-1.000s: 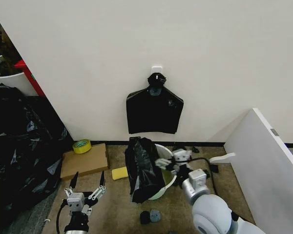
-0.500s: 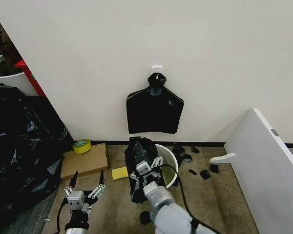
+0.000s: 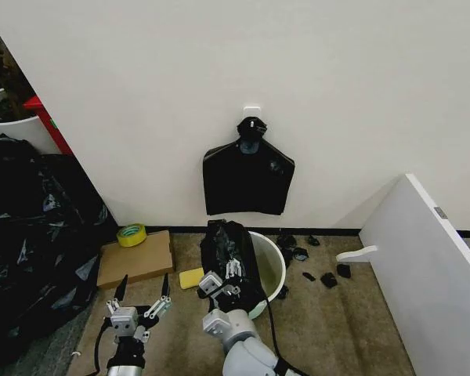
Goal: Place the garbage bag over the trash bin.
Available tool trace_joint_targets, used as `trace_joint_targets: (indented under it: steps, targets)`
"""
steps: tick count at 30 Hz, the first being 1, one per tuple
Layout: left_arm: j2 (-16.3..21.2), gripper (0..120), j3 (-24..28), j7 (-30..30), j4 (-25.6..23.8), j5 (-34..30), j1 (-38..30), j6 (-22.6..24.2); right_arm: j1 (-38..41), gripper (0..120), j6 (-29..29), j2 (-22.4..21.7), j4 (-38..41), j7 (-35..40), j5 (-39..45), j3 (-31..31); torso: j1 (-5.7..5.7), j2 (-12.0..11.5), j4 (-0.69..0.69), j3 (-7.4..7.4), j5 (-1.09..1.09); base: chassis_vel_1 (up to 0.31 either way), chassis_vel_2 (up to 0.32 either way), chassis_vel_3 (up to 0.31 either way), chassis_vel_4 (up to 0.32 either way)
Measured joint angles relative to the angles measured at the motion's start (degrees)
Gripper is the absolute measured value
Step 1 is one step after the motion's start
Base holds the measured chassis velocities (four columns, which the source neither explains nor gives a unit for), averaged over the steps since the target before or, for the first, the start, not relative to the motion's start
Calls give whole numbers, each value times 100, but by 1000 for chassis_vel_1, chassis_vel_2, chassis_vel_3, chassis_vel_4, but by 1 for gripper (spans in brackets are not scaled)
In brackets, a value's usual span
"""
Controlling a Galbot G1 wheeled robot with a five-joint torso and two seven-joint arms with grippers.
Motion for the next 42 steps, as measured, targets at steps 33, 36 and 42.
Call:
trace_joint_targets:
  steps: [33,36,42]
  targets:
    - [1160,97,1009,-30,84,-970,-1252,1752,-309,0,860,-318,200,509,375,540,0,0,-1,0,0,0,0,0,0]
    - [1308,97,1103,-101,197,-1375,-1596,2144,-301,0,875,-280,221,508,387,578,0,0,1,0,0,0,0,0,0]
    - [1474,97,1296,-140,445,-1990,-2252,2540,-303,0,868,-228,240,497,379,618,0,0,0,0,0,0,0,0,0]
